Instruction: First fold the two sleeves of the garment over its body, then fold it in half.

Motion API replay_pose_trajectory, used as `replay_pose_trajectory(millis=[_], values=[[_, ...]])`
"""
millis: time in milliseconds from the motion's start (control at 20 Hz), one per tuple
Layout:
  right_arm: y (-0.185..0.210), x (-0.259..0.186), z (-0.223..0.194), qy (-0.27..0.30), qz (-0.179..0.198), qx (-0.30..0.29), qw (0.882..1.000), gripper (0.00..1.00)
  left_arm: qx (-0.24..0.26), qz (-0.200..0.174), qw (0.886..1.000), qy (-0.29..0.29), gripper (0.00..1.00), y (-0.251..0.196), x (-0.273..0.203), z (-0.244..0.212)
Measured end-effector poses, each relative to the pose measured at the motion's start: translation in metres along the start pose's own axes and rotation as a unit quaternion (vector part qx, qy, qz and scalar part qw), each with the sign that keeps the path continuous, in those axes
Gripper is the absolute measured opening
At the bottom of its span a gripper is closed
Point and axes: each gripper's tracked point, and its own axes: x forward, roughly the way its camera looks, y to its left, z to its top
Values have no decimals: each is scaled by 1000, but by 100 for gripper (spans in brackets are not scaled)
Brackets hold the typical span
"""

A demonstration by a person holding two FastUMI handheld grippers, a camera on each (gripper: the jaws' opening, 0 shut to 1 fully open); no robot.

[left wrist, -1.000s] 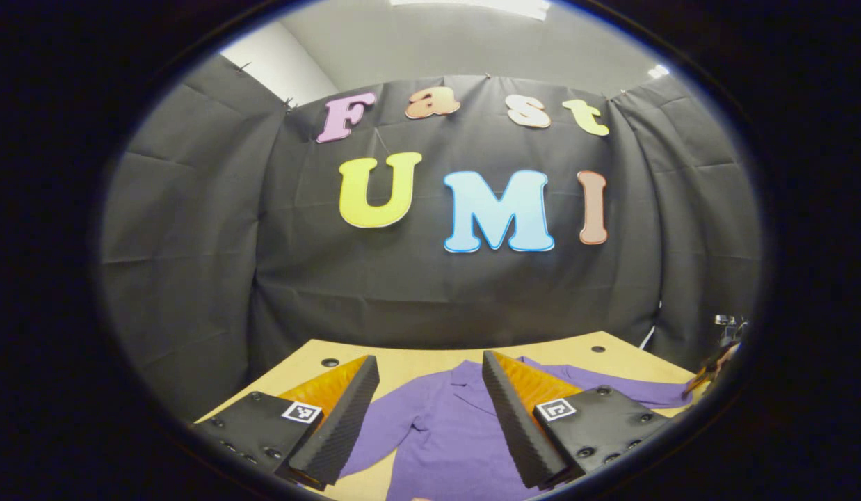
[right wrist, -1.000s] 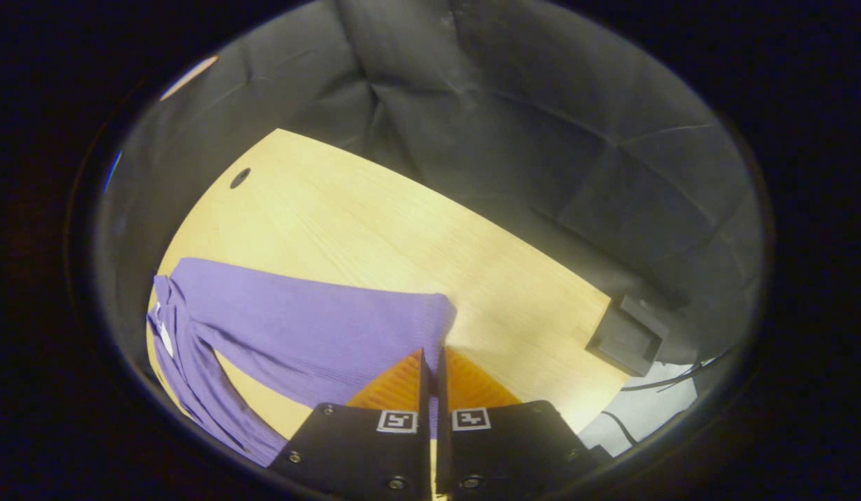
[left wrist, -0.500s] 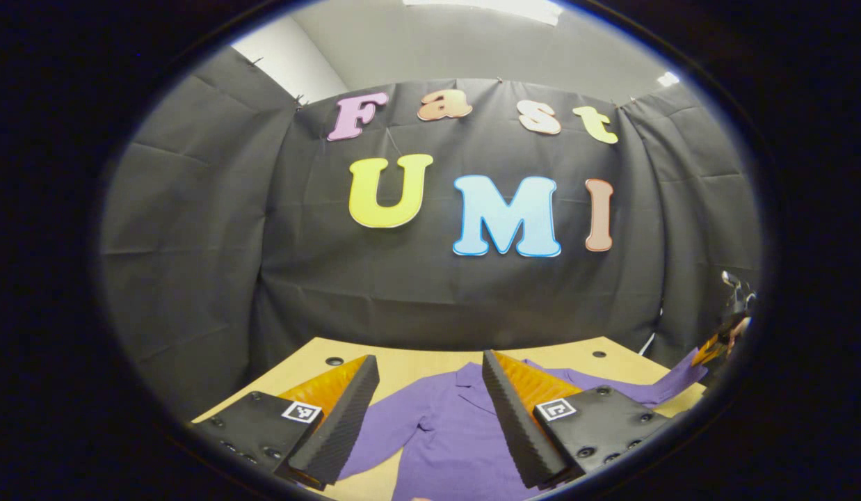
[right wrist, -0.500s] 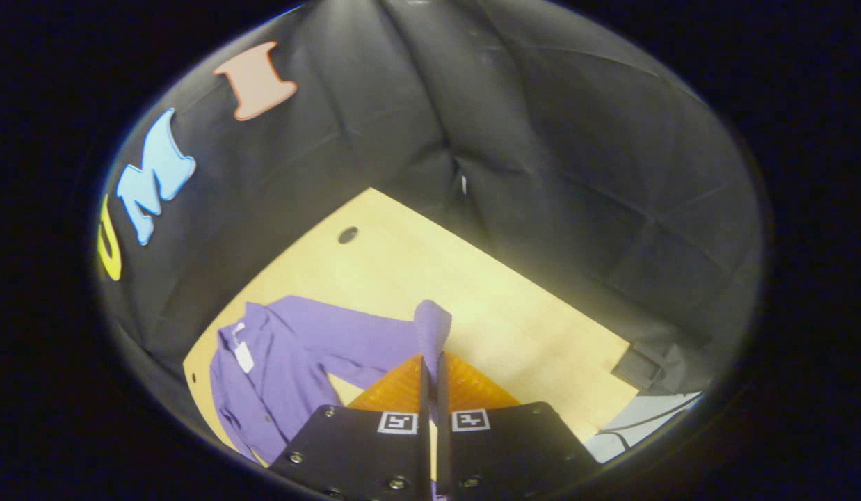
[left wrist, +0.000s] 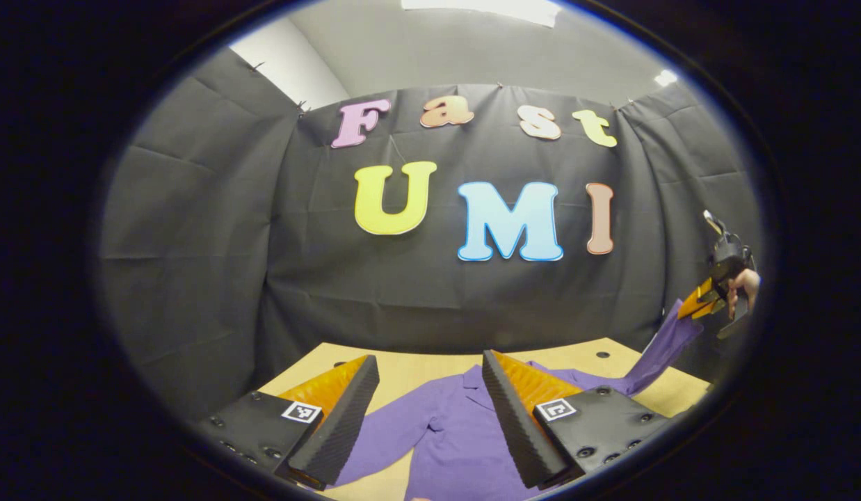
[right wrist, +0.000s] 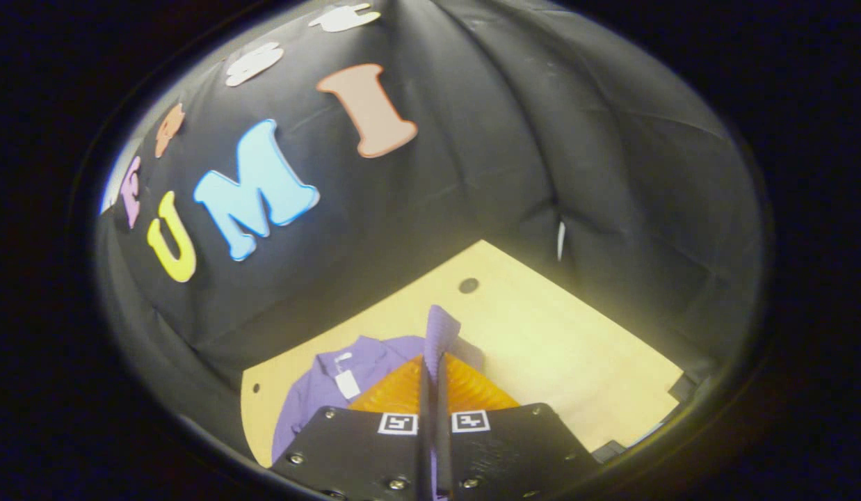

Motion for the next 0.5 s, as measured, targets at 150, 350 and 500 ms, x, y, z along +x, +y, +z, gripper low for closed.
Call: replay_pose_trajectory(millis=[150, 350, 500], values=[[38, -4, 8, -14, 34, -31, 999, 4, 2, 6, 1000, -4, 94, 5, -6, 2], [87, -16, -1, -19, 91, -76, 993, 3, 3, 8, 1000, -7, 94, 7, -11, 3], [128, -21, -25, -9, 139, -129, 982, 3, -1, 10, 1000, -6, 94, 6, -14, 1]])
